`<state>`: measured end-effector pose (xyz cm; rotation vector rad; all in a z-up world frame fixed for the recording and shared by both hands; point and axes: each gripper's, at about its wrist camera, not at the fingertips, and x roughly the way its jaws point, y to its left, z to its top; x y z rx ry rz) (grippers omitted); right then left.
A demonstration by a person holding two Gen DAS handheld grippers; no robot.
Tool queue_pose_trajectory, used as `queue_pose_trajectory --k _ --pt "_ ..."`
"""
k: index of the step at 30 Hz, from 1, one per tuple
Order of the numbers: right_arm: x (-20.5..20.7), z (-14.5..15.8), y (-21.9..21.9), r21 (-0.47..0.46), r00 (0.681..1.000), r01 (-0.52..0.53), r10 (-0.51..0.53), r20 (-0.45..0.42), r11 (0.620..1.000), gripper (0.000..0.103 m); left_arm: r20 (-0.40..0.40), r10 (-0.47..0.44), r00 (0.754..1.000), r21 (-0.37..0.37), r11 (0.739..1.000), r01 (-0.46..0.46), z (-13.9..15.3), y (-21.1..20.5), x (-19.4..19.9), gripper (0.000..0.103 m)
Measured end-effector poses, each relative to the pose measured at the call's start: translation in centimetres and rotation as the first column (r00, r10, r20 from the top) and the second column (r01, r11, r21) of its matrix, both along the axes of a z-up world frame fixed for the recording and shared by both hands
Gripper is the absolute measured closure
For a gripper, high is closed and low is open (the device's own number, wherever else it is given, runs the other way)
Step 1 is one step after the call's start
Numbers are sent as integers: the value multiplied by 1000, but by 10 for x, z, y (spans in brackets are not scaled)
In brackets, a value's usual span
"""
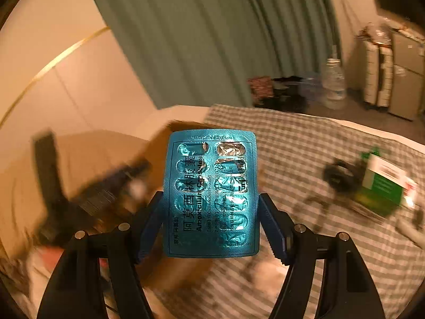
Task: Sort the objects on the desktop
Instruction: 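Carry plush toy and blister pack into the cardboard box and release both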
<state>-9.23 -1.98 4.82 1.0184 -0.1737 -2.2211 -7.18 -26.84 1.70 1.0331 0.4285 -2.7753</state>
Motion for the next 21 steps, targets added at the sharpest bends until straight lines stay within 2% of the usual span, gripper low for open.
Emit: queue_pose_trajectory --k 2,5,6,7,9,10,12,16,19,21 --pt "-9 -2 -22 -17 1000 -5 6 18 1000 34 32 -8 999 9 1000 8 -11 -4 -3 36" --pt "-21 -5 -40 -12 999 34 -33 39 999 32 38 -2 999 -22 1000 2 -17 -1 -5 35" --pt "-24 -4 -42 -11 998 51 -50 39 999 19 48 2 999 -25 1000 0 -19 0 -8 30" --pt "-26 -2 -41 -9 997 73 -73 33 997 12 55 -3 998 -25 1000 4 -20 1 -9 27" --pt "-28 6 -30 -20 993 115 -115 8 993 12 61 -11 998 -37 999 13 -21 6 -8 20" --pt "-29 10 -20 -22 991 132 -132 -3 991 12 59 -9 998 -54 998 12 -19 9 -7 18" --pt "-28 19 7 2 982 185 -185 -28 983 12 51 0 999 -69 998 4 -12 15 -2 8" --pt "-19 19 85 106 945 324 -316 -85 940 12 -10 -42 999 -55 998 41 5 34 6 8" --pt "-7 9 151 193 906 422 -407 -114 886 12 -68 -119 991 -72 991 114 19 71 13 3" --pt "4 -6 201 217 868 497 -485 -107 840 12 -112 -152 982 -79 986 143 26 96 17 1"
